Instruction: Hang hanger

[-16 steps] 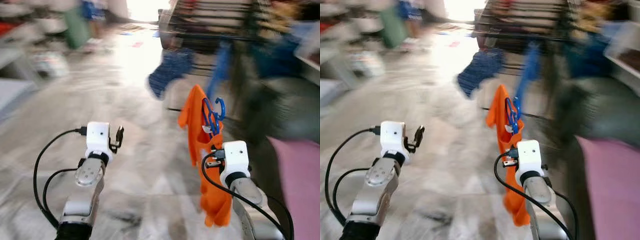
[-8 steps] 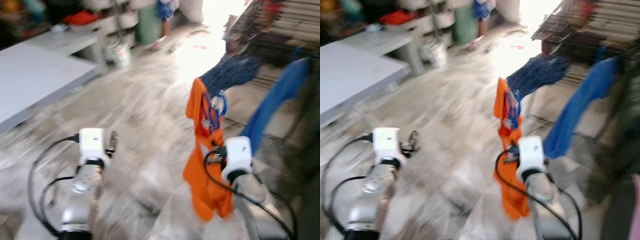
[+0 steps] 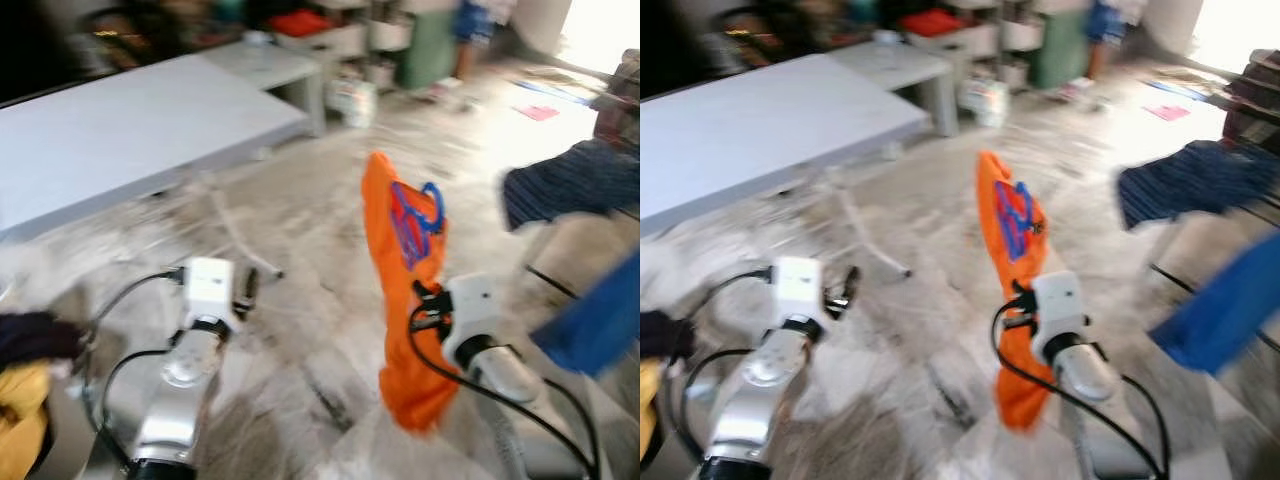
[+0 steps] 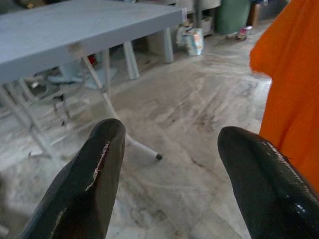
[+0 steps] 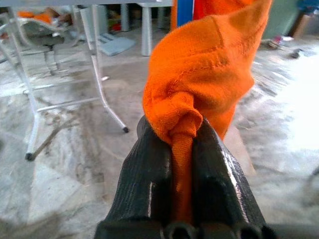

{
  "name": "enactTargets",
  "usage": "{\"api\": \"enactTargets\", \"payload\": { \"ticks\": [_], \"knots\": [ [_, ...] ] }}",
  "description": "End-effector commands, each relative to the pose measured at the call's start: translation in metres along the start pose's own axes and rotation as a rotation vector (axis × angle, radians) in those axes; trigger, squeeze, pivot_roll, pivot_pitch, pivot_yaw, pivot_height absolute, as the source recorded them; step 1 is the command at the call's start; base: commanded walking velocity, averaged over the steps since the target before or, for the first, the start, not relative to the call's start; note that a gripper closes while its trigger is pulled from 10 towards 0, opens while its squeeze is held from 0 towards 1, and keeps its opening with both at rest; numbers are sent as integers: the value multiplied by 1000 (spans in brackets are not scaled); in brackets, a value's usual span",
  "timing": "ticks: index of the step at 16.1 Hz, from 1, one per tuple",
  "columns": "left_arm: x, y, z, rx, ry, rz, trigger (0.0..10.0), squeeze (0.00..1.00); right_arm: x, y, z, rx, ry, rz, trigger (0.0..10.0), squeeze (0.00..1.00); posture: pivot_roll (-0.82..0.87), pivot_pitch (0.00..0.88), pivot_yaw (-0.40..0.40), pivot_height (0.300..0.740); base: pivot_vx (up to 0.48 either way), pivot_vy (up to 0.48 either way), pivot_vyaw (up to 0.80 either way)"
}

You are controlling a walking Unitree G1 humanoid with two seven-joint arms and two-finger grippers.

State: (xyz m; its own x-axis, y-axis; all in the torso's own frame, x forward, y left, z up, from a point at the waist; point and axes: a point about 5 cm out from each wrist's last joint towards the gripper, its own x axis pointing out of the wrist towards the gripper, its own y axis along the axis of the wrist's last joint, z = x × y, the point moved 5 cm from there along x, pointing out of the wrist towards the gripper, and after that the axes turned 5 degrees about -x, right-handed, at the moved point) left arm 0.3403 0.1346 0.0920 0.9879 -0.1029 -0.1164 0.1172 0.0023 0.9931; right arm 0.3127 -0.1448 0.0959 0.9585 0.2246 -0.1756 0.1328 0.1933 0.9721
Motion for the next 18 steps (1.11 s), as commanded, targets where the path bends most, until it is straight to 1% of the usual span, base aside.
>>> {"api": "enactTargets", "payload": {
  "ticks": [1, 2, 3, 4, 5, 7, 8, 9, 11, 12, 15, 18],
  "knots": [
    [1, -2, -3, -1, -8, -17, 10000, 0, 3, 23, -15, 7, 71, 79, 10000, 0, -110, 6, 26, 740, 0, 0, 800],
    [3, 1, 8, -14, -61, -10, 10000, 0, 1, 24, -19, 15, 102, 79, 10000, 0, -116, 9, 25, 740, 0, 0, 800],
    [4, 2, 16, -12, -98, -8, 10000, 0, -1, 24, -24, 17, 132, 80, 10000, 0, -116, 9, 25, 740, 0, 0, 800],
    [6, 1, 22, -22, -122, -12, 10000, 0, -2, 25, -29, 21, 159, 80, 10000, 0, -123, 5, 25, 740, 0, 0, 800],
    [8, 0, 28, -32, -145, -24, 10000, 0, -5, 29, -38, 17, 215, 92, 10000, 0, -126, 3, 26, 740, 0, 0, 800],
    [9, 1, 30, -38, -154, -22, 10000, 0, -8, 31, -43, 19, 254, 96, 10000, 0, -127, 2, 24, 740, 0, 0, 0],
    [8, 4, 27, -47, -160, -4, 10000, 0, -9, 30, -44, 0, 262, 99, 10000, 0, -126, 2, 23, 740, 0, 0, 0],
    [8, 5, 26, -51, -160, 0, 10000, 0, -9, 30, -45, -1, 264, 98, 10000, 0, -126, 2, 22, 740, 0, 0, 0],
    [5, 9, 22, -108, -159, 20, 10000, 0, -11, 31, -51, -20, 293, 111, 10000, 0, -123, 2, 21, 740, 0, 0, 0],
    [4, 10, 21, -121, -158, 26, 10000, 0, -11, 31, -52, -33, 296, 114, 10000, 0, -121, 2, 21, 740, 0, 0, 0],
    [3, 9, 24, -130, -169, 25, 10000, 0, -11, 32, -50, -38, 274, 123, 10000, 0, -123, 2, 23, 740, 0, 0, 0],
    [3, 9, 26, -141, -183, 22, 10000, 0, -10, 32, -46, -38, 255, 131, 10000, 0, -126, 1, 26, 740, 251, 0, 0]
  ]
}}
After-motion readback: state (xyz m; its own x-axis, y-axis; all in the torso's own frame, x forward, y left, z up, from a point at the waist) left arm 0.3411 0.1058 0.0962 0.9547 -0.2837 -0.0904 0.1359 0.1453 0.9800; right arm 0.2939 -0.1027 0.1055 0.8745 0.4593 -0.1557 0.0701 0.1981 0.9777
